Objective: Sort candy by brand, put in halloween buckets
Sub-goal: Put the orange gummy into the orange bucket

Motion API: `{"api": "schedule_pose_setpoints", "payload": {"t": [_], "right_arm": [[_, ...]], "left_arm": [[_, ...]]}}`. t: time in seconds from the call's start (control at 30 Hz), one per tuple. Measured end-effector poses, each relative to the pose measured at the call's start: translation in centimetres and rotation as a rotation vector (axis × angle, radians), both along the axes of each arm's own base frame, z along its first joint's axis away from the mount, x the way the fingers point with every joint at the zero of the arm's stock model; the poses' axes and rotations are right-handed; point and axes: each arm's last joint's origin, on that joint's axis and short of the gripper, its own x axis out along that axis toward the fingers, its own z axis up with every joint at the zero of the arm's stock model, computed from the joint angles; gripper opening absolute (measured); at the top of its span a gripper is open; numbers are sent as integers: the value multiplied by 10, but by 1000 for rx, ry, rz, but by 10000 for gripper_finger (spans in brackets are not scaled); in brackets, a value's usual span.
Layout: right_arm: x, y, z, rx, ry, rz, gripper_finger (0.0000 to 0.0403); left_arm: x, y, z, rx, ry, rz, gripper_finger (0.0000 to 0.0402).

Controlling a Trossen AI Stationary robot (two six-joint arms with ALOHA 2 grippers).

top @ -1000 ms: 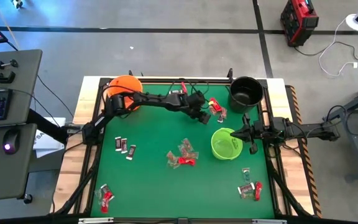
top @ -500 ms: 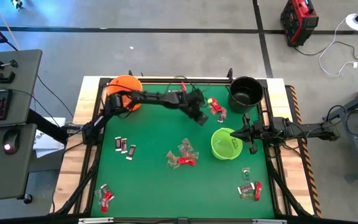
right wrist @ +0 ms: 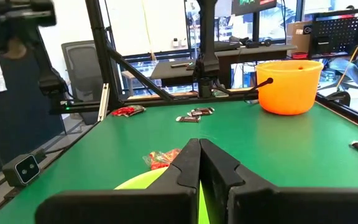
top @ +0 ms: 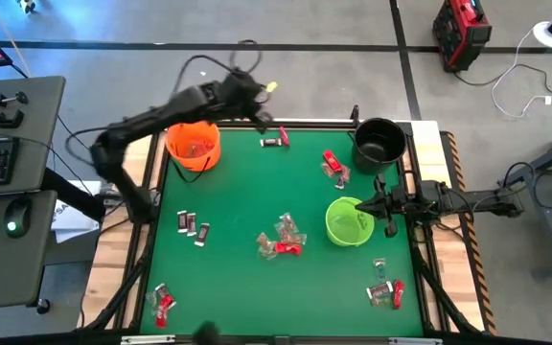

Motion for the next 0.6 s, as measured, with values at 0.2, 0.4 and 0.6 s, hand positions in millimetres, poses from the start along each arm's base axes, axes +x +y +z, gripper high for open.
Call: {"api": "schedule_pose_setpoints", "payload": {"t": [0.2, 0.4, 0.6], "right_arm": [[0, 0, 0, 0, 0, 0, 0], [0, 0, 0, 0, 0, 0, 0], [0, 0, 0, 0, 0, 0, 0]], "left_arm": [[-66, -25, -15, -24, 110, 178, 1], [-126, -48, -58, -117, 90, 367, 0], [-153, -52, -75, -147, 17, 475, 21]]}}
